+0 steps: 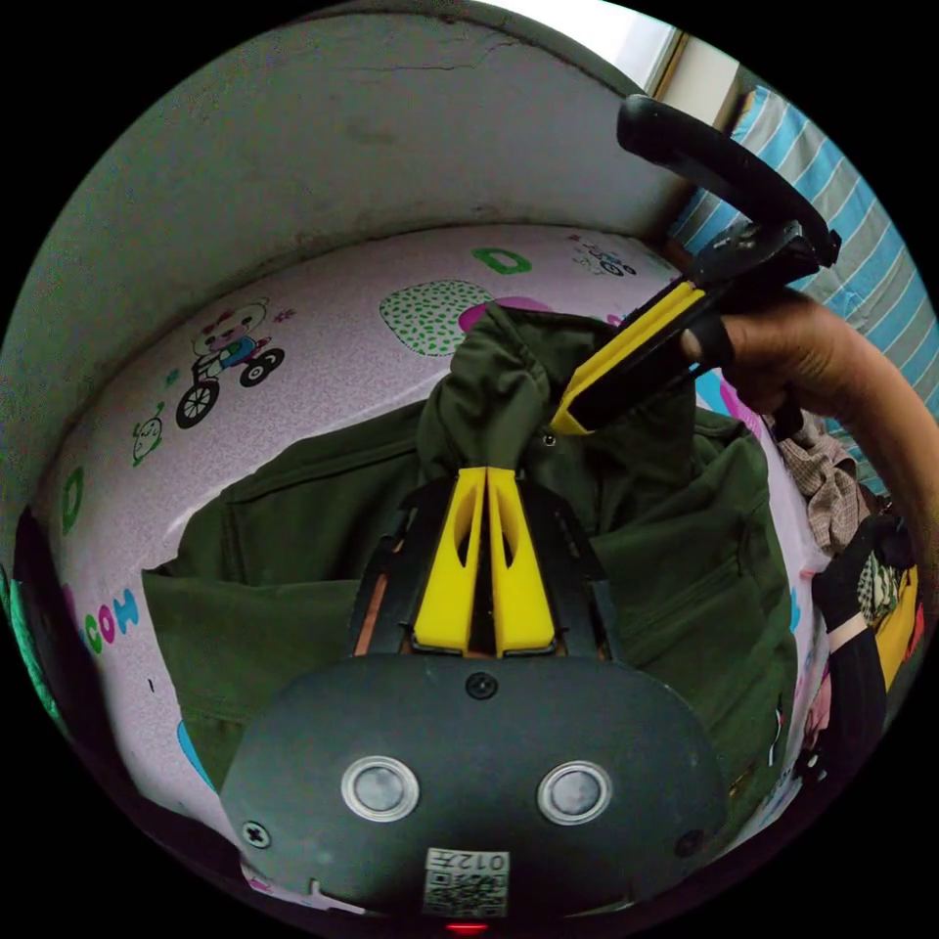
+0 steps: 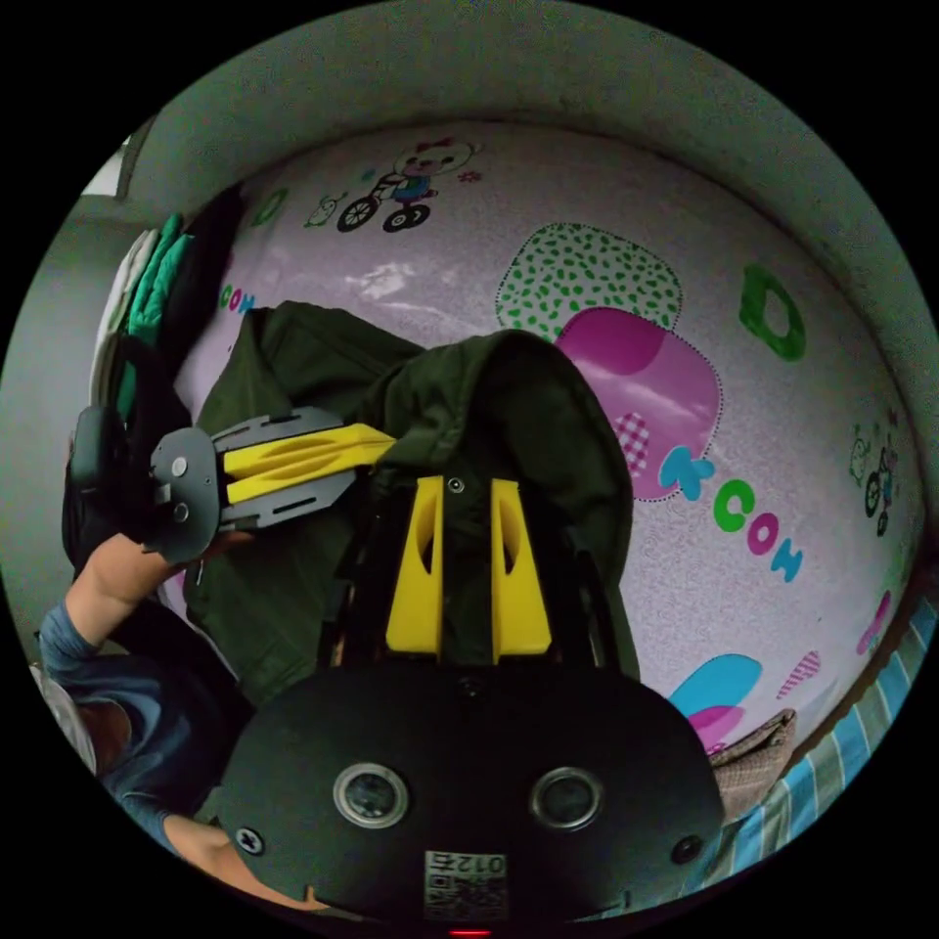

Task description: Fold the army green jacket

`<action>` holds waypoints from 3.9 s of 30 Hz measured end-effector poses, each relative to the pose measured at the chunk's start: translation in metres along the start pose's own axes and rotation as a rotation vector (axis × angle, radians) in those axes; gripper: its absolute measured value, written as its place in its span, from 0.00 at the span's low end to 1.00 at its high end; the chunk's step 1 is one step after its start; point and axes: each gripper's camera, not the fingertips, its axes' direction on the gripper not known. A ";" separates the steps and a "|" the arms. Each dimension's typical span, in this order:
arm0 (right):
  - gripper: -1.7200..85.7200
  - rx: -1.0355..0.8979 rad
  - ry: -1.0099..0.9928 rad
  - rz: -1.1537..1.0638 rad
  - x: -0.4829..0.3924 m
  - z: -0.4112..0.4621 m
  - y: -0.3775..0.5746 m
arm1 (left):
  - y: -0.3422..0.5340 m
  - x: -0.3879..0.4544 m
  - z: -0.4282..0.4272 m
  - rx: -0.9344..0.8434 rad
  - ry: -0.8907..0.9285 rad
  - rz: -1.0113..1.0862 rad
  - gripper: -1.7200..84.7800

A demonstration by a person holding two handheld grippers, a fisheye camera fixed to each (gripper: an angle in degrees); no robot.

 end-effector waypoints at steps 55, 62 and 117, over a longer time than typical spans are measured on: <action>0.10 0.213 0.117 -0.026 -0.049 0.092 0.053 | -0.009 0.076 0.043 -0.017 -0.158 0.108 0.02; 0.01 0.194 0.378 -0.194 -0.100 0.122 0.072 | -0.007 0.064 0.040 -0.014 -0.085 0.041 0.02; 0.01 0.435 -0.060 0.342 -0.019 0.262 0.105 | 0.089 0.075 -0.026 0.082 0.059 0.068 0.03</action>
